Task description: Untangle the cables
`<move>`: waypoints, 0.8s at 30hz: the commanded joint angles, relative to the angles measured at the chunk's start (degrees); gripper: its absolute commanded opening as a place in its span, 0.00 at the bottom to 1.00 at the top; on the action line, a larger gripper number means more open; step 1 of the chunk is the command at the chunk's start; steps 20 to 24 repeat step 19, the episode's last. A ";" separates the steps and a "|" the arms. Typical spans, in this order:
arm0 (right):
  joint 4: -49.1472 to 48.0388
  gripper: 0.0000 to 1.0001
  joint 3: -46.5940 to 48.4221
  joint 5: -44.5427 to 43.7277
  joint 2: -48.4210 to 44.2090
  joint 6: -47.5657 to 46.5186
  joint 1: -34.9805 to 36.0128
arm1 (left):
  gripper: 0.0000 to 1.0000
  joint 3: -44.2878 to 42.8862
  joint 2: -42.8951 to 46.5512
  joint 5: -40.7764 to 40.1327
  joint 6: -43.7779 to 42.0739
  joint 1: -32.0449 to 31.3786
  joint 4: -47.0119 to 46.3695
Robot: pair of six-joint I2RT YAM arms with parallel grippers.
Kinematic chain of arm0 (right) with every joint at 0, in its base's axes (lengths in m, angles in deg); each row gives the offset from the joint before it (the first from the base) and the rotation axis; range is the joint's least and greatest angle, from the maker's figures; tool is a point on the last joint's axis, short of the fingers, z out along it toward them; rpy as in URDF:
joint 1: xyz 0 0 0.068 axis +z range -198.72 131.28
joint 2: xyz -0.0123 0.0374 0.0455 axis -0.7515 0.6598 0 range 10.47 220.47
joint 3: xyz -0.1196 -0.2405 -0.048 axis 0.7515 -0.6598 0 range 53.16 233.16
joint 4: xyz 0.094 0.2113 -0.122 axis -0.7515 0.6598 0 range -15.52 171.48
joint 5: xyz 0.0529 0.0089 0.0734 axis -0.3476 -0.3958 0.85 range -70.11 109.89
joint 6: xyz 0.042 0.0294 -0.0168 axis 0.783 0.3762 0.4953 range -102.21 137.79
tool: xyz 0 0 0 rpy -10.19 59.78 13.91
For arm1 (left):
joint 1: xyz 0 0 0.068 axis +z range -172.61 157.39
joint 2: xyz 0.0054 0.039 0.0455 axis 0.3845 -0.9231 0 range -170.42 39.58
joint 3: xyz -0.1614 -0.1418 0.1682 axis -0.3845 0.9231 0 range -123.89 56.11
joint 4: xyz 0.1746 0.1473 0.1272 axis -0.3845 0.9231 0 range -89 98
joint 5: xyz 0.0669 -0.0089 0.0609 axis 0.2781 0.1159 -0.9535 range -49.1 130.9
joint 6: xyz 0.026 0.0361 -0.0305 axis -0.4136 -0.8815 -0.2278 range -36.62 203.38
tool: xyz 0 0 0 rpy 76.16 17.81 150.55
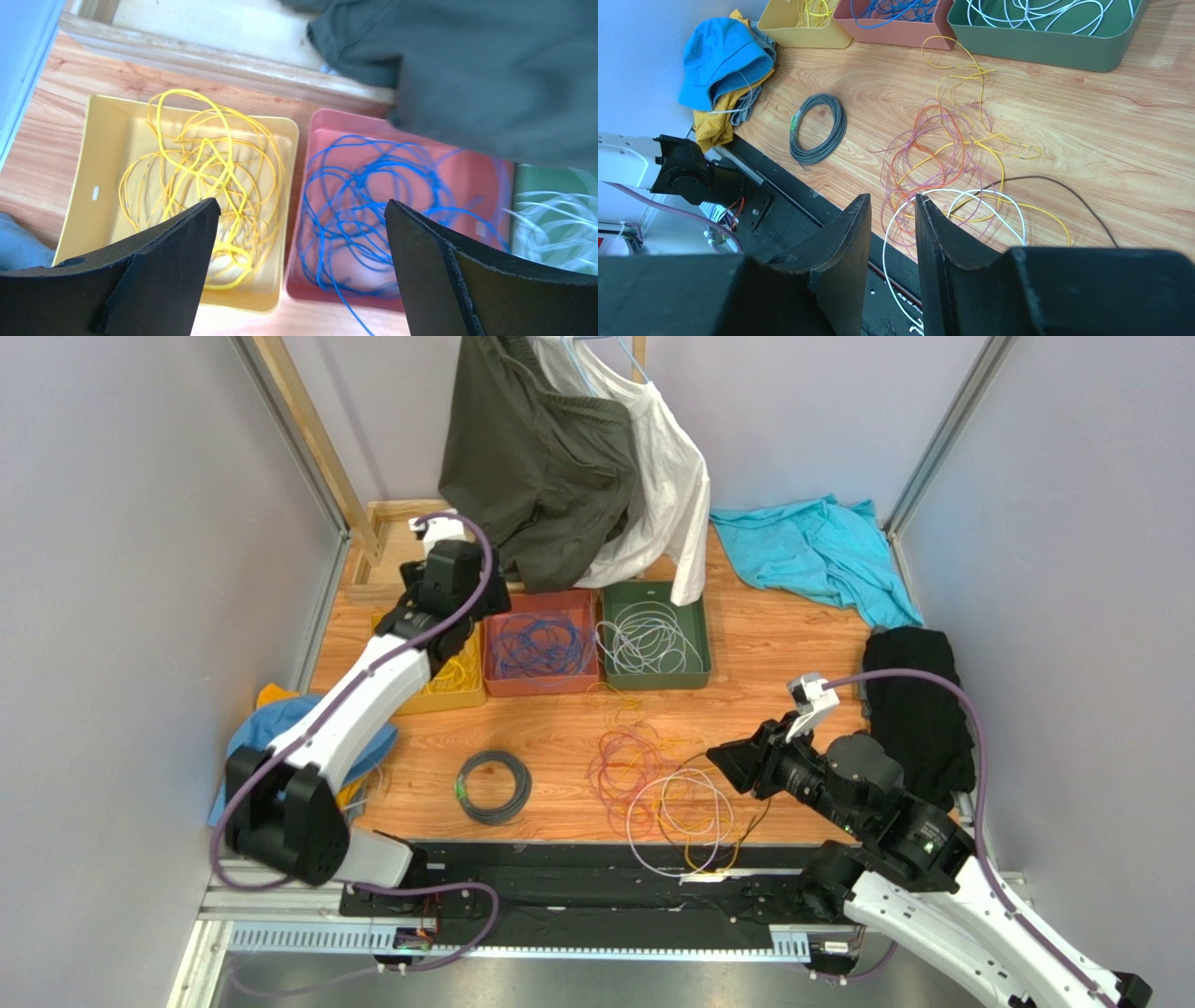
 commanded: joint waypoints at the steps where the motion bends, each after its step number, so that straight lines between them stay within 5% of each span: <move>1: -2.01 0.33 -0.64 0.10 -0.36 -0.03 0.22 | 0.98 5.79 10.48 3.33 3.67 -6.48 -2.49; 7: -2.80 0.34 -1.78 -0.51 0.95 0.32 0.39 | 0.99 18.45 20.68 4.14 9.28 -21.77 -6.20; 13: -3.06 0.36 -2.05 -2.27 2.10 0.94 0.39 | 0.99 22.24 19.72 -2.80 17.99 -33.56 3.20; 24: -2.63 0.36 -1.17 -4.64 3.94 0.94 0.31 | 0.99 24.61 24.01 -3.95 18.88 -36.75 6.90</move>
